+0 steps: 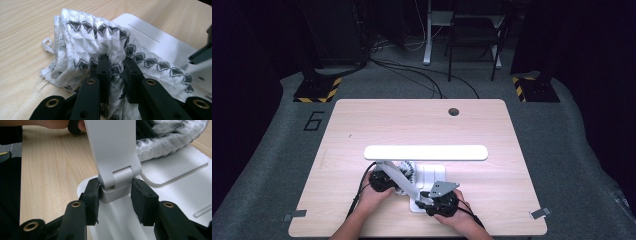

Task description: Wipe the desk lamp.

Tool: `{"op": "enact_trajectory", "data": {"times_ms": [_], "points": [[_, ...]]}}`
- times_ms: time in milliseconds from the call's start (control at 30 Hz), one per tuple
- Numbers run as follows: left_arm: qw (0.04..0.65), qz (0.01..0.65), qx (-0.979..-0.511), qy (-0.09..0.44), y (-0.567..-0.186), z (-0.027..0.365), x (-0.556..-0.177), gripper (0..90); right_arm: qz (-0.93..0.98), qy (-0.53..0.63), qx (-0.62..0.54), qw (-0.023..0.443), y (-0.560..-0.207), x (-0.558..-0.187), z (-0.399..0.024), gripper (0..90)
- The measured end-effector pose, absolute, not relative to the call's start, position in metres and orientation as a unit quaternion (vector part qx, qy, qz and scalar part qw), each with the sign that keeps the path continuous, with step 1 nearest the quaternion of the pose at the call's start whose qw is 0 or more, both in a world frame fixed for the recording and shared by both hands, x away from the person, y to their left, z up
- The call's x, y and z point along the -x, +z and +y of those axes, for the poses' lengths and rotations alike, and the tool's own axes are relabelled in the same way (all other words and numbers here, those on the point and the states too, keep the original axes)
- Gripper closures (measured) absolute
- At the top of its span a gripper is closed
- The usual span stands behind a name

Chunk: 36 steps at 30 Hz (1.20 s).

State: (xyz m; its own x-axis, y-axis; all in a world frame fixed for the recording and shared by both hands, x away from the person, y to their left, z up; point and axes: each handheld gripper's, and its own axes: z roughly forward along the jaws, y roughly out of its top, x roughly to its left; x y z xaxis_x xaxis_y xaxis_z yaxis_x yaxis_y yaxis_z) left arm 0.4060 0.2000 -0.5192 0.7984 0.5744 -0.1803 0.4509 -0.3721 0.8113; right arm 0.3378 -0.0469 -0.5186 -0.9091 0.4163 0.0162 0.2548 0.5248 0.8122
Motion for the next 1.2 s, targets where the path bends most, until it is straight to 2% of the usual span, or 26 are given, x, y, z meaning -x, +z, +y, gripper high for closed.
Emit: {"op": "enact_trajectory", "data": {"times_ms": [633,1200], "points": [[0.478,0.346,-0.805,0.067,-0.522,0.199,-0.428,77.1,0.865,0.45,-0.201,0.088,-0.519,-0.337,-0.046,59.2],[0.457,0.31,-0.831,0.059,-0.52,0.198,-0.415,78.2,0.866,0.451,-0.198,0.087,-0.519,-0.338,-0.047,59.2]]}}
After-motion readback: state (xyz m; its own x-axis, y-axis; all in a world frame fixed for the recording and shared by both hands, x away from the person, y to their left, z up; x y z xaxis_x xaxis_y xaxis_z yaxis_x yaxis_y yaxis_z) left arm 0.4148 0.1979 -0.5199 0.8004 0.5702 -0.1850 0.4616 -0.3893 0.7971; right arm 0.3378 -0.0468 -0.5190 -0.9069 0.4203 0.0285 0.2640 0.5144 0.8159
